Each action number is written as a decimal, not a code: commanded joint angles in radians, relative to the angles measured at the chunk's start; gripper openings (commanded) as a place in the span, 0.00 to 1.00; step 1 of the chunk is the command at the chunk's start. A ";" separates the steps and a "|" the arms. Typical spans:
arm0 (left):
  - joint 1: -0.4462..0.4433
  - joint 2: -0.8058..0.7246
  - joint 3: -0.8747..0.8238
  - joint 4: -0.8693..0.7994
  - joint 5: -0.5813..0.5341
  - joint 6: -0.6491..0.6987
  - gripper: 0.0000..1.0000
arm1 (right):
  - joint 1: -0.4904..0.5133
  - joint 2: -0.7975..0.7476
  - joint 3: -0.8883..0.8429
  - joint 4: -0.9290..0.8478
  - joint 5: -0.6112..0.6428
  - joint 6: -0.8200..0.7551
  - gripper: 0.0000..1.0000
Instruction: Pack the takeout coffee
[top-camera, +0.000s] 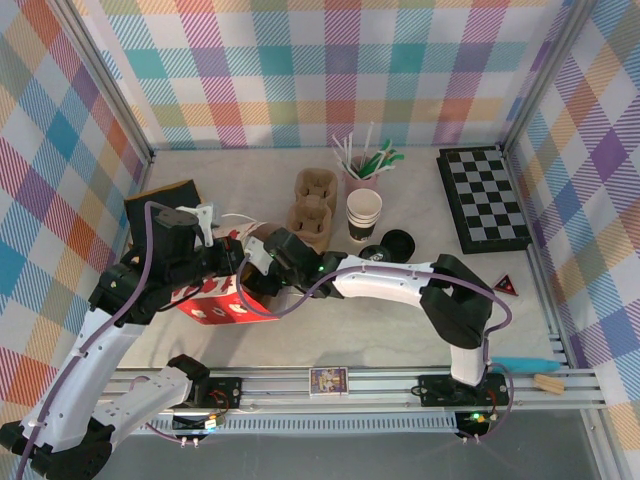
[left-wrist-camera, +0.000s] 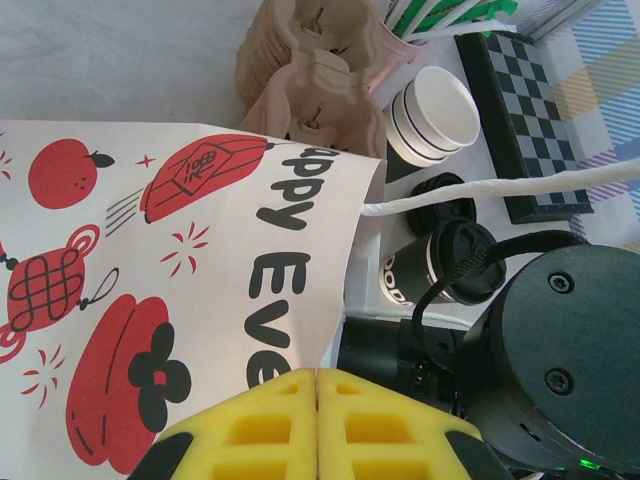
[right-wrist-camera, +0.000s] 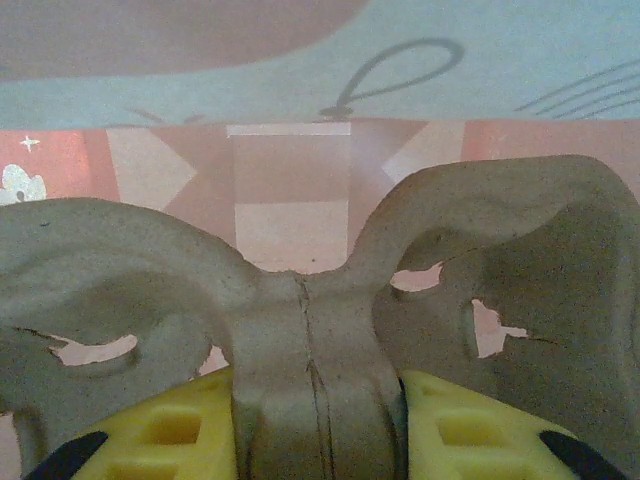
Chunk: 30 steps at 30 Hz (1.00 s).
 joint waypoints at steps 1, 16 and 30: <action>-0.011 -0.013 0.017 0.068 0.076 -0.022 0.00 | 0.014 0.005 0.040 -0.011 0.017 0.017 0.24; -0.011 -0.063 0.004 0.117 0.064 -0.162 0.00 | 0.014 -0.088 0.289 -0.504 0.099 -0.133 0.25; 0.017 -0.133 -0.113 0.233 0.089 -0.389 0.00 | 0.014 0.036 0.649 -1.035 0.050 -0.203 0.25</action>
